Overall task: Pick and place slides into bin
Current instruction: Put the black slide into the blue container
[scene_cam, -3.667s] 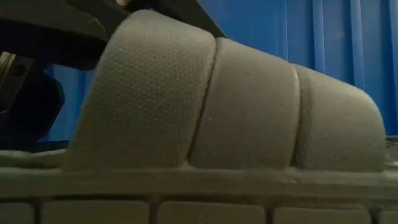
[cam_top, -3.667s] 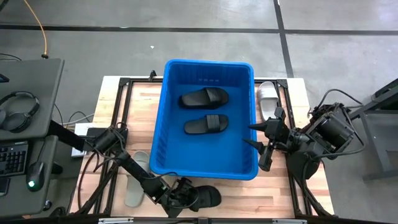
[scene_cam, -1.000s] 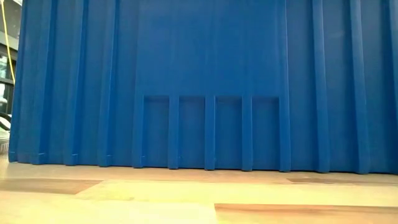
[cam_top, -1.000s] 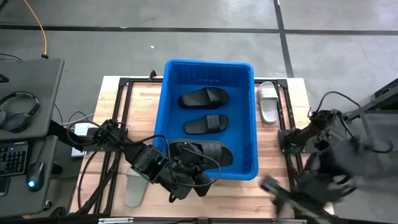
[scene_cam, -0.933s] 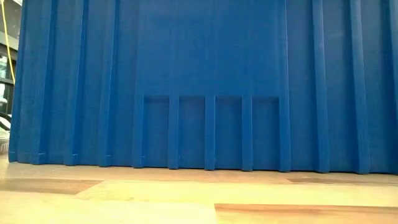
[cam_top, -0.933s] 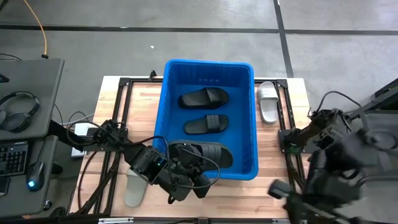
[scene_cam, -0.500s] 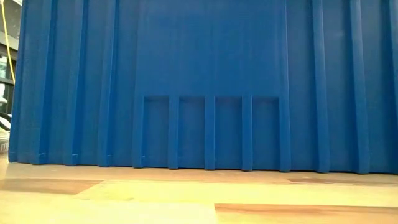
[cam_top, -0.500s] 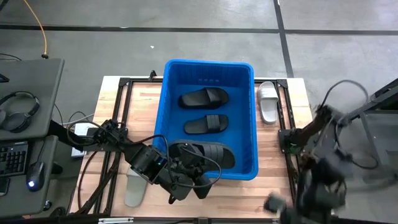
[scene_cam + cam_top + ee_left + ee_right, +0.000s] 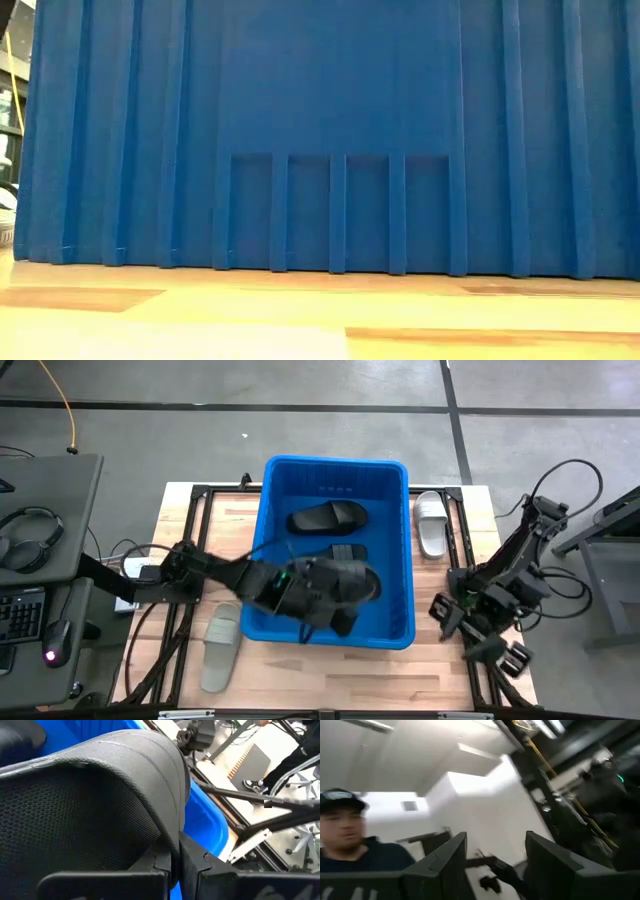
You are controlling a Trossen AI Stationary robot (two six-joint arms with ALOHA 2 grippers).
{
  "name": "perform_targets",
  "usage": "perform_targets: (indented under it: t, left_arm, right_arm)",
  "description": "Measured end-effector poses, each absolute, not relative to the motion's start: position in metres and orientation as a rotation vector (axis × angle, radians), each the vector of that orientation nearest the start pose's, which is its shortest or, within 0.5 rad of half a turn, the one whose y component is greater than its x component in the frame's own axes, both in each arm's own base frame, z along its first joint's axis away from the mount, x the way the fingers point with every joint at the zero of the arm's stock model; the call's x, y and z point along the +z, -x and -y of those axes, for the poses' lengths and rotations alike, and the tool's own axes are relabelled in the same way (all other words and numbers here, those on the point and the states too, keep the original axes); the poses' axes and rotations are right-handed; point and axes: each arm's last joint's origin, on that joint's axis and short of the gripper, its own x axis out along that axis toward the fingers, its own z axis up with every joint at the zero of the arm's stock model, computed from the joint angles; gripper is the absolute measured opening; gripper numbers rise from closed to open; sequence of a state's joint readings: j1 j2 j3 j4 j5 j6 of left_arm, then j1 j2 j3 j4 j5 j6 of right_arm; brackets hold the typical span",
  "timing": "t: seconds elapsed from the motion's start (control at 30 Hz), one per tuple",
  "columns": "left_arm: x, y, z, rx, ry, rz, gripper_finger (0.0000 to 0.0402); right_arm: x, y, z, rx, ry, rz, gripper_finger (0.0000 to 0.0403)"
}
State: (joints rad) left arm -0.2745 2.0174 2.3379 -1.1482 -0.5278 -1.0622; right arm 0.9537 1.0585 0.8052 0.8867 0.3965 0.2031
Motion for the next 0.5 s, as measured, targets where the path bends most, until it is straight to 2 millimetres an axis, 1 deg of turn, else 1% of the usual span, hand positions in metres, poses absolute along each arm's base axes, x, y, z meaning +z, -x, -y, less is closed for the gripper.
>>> perform_targets:
  t: [0.13, 0.23, 0.33, 0.43, 0.5]
  left_arm:
    - [0.407, -0.406, 0.068, 0.599, 0.681, -0.573, 0.0]
    - [0.402, -0.41, 0.05, 0.611, 0.675, -0.605, 0.0]
    - [0.392, -0.417, 0.033, 0.635, 0.676, -0.607, 0.0]
    - [0.391, -0.43, 0.017, 0.528, 0.65, -0.564, 0.0]
    - [0.386, -0.434, 0.004, 0.502, 0.684, -0.571, 0.0]
  right_arm:
    - [0.369, -0.127, -0.154, 0.492, -0.609, 0.424, 0.0193]
    - [0.368, -0.121, -0.145, 0.488, -0.62, 0.438, 0.0193]
    - [0.369, -0.119, -0.142, 0.487, -0.621, 0.445, 0.0193]
    - [0.368, -0.119, -0.142, 0.485, -0.61, 0.442, 0.0193]
    - [0.368, -0.119, -0.143, 0.488, -0.615, 0.434, 0.0193]
